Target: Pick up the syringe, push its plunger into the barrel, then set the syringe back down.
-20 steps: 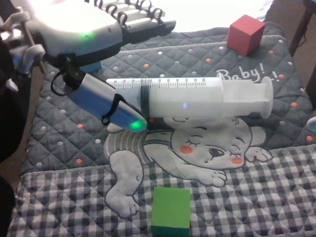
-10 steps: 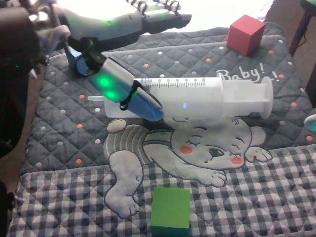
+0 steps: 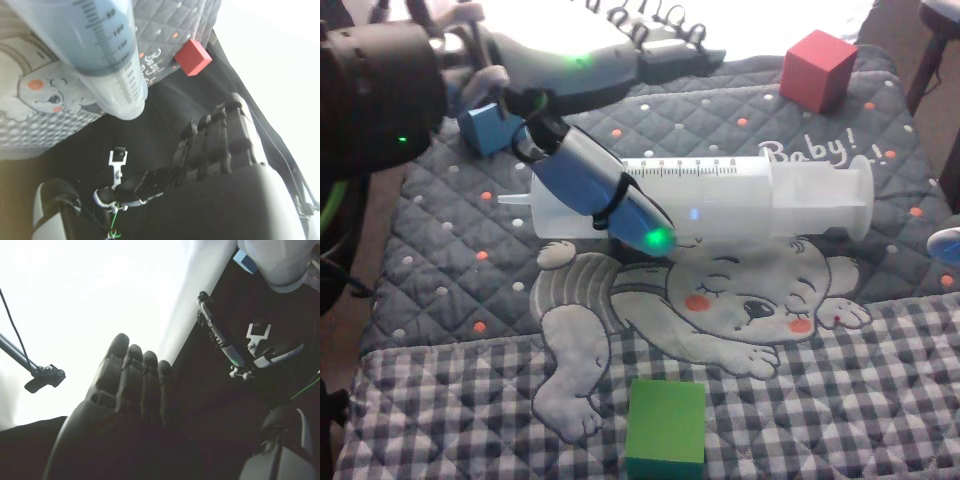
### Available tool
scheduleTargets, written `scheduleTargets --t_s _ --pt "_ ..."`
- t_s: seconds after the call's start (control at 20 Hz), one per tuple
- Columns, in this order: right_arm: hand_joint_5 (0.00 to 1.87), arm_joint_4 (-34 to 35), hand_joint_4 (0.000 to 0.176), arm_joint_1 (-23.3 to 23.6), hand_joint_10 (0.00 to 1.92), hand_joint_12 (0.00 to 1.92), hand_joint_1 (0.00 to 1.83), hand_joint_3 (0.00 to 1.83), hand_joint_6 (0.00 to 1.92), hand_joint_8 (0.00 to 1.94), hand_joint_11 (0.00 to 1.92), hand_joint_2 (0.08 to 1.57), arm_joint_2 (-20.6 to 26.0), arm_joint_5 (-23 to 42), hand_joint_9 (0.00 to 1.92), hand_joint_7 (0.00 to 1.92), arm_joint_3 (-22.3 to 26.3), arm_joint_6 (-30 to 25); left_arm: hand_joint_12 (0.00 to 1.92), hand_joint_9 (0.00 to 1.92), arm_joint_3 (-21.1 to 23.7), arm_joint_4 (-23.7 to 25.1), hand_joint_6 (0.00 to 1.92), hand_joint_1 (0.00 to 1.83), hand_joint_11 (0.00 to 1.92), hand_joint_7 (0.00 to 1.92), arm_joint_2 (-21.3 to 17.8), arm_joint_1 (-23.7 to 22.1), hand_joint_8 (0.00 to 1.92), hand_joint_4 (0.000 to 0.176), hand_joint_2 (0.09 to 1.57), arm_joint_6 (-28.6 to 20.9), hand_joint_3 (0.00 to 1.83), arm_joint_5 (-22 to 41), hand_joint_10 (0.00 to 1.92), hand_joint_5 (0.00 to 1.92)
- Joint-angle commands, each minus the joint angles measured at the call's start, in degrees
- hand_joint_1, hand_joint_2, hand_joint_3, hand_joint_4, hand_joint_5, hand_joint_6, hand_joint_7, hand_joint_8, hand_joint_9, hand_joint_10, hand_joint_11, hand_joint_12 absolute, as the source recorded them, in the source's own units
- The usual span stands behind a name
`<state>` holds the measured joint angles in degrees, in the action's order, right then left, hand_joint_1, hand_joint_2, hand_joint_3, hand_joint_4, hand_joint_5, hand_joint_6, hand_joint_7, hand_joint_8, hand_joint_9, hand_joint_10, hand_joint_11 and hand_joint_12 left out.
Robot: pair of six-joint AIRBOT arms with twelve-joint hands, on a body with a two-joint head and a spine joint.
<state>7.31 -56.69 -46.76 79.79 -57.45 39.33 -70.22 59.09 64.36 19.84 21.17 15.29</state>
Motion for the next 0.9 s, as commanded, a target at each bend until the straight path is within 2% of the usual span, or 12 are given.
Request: scheduleTargets --t_s 0.0,0.1,0.2,0.4,0.75,0.85 --pt "0.13 0.73 0.0 0.68 0.01 0.37 0.45 0.0 0.0 0.0 0.03 0.77 0.13 7.09 0.13 0.13 -0.32 -0.12 0.02 0.01 -0.45 -0.48 0.0 0.44 0.02 0.0 0.43 -0.57 0.0 0.0 0.67 -0.4 0.0 2.57 0.0 0.0" --pt "0.1 0.5 0.0 0.93 0.0 0.26 0.43 0.0 0.0 0.0 0.12 0.81 0.12 7.09 0.17 0.17 -0.32 -0.12 0.02 0.0 -1.18 0.12 0.0 0.47 0.03 0.0 1.64 -0.39 0.0 0.0 0.68 -0.4 0.0 1.58 0.0 0.0" --pt "0.07 0.41 0.0 1.05 0.0 0.23 0.41 0.0 0.0 0.0 0.11 0.83 0.05 7.09 0.16 0.15 -0.33 -0.12 0.0 0.0 -1.91 1.08 0.0 0.5 0.0 0.0 2.92 -0.26 0.0 0.0 0.68 -0.4 0.0 0.42 0.0 0.0" --pt "0.05 0.28 0.0 1.24 0.0 0.24 0.41 0.0 0.0 0.0 0.09 0.82 -0.14 7.09 0.14 0.13 -0.37 -0.12 0.02 0.07 -3.07 1.97 0.0 0.52 0.05 0.07 4.55 0.56 0.0 0.0 0.58 -0.4 0.0 -1.19 0.01 0.0" --pt "0.06 0.23 0.0 1.4 0.01 0.25 0.43 0.0 0.01 0.0 0.09 0.8 -0.33 7.09 0.16 0.14 -0.37 -0.12 0.03 0.13 -5.47 1.97 0.0 0.52 0.07 0.12 7.42 2.05 0.01 0.0 0.59 -0.4 0.0 -2.99 0.02 0.0" --pt "0.06 0.19 0.0 1.48 0.0 0.27 0.34 0.0 0.0 0.0 0.09 0.87 -0.33 7.09 0.16 0.14 -0.37 -0.12 0.04 0.14 -6.66 1.62 0.0 0.5 0.09 0.13 8.53 2.76 0.01 0.0 0.6 -0.4 0.01 -3.49 0.02 0.01"
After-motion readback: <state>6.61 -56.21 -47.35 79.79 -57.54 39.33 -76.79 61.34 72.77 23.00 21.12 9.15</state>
